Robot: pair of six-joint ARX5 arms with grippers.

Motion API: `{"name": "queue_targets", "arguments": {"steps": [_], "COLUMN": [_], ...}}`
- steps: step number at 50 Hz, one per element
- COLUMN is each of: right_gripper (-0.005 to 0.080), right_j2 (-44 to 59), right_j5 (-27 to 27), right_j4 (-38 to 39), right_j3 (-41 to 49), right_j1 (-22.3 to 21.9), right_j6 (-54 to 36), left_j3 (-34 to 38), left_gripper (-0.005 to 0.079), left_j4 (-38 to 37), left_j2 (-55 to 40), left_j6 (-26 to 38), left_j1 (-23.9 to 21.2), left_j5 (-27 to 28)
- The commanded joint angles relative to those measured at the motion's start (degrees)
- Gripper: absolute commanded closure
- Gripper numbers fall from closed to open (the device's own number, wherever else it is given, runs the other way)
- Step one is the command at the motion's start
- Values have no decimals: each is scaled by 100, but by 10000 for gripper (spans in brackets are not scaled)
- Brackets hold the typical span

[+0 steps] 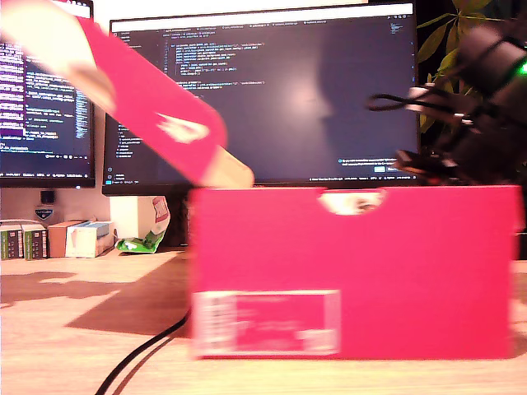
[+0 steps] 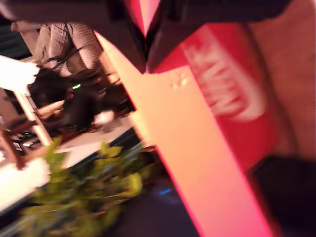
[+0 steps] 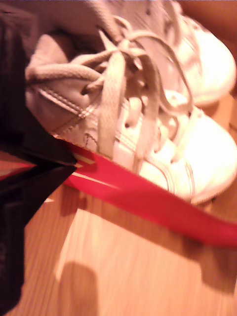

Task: Close the red shoebox by pushing the lid with your left arm and holding the box in place with your right arm

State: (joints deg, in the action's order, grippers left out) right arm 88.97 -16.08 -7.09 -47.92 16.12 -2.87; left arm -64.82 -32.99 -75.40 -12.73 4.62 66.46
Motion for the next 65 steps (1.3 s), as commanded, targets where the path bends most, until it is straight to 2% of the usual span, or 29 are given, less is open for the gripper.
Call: {"name": "queue_targets", "arguments": {"steps": [1,16,21,25,29,33,46,52,65], "right_gripper": [764,764,764,764,764,764,764,764,764], "right_j2": [46,44,31,15,-37,-184,-1058,-1276,-1307], "right_j5": [-442,-380,63,632,1152,1438,1497,1497,1497], "right_j4": [11,-118,-452,-887,-1307,-1517,-1755,-1845,-2004], "right_j3": [4,-275,-468,-682,-890,-1056,-1547,-1596,-1596], "right_j1": [614,699,549,387,160,-131,-973,-1075,-1078], "right_j6": [55,146,133,133,109,68,-57,-57,-50], "left_j3": [361,361,361,361,361,361,236,-55,-680], "left_gripper": [762,762,762,762,762,762,762,762,762], "left_j4": [-170,238,431,525,592,669,1357,1458,1508], "left_j2": [-323,-323,-323,-323,-323,-326,-326,-326,-326], "left_j6": [-17,-363,-551,-664,-706,-750,-879,-822,-837], "left_j1": [-393,-1156,-1410,-1587,-1751,-1895,-2232,-2358,-2656], "left_j5": [-140,-389,-540,-669,-789,-903,-1467,-1681,-1670]}}
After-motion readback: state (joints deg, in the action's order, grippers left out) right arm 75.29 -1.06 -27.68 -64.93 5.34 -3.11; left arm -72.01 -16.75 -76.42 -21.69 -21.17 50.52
